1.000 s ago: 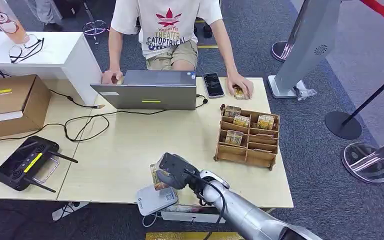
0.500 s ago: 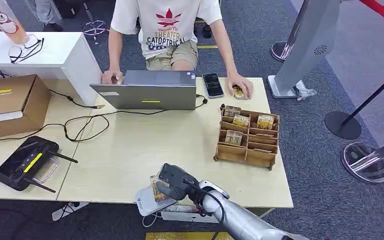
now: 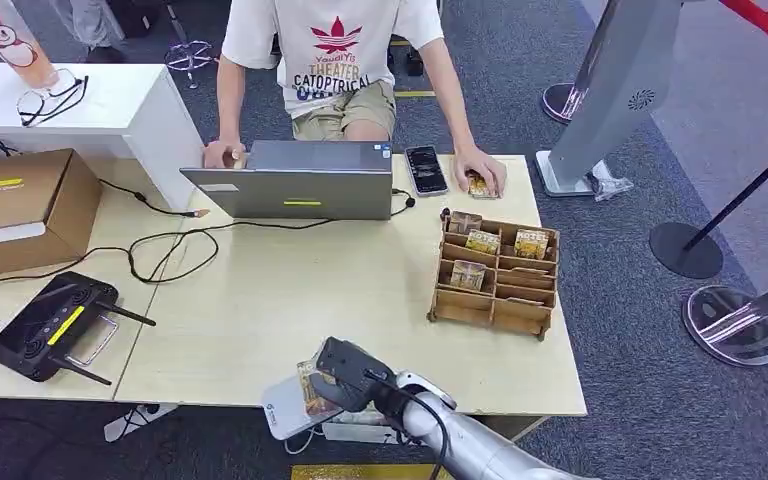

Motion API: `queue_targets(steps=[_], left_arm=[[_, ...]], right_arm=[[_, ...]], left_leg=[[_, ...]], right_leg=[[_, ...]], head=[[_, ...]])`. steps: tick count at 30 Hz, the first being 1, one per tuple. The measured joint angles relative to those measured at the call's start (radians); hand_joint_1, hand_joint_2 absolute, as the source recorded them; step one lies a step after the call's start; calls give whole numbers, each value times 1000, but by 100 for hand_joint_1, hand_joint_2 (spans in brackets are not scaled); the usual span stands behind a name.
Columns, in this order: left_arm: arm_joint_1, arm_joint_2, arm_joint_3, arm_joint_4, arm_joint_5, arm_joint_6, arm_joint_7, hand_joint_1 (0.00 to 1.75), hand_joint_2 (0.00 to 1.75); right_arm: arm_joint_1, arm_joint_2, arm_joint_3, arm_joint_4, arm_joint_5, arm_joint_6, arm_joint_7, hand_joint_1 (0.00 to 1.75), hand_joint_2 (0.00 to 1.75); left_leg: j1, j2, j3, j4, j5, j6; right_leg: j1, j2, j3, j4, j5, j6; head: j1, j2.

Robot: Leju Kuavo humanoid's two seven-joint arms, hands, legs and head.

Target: Pass the card to the sensor for recognition and then transmit it.

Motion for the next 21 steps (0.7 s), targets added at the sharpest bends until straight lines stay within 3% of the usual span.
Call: queue_targets(steps=[21], left_arm=[[0,-3,0,0,-3,-2,7,0,0]], right_arm=[[42,3,-17,-93,-29,-30,2,175,175]], left_leg=[[0,0,0,0,0,0]], right_leg=[[0,0,0,0,0,0]], head=[[0,0]])
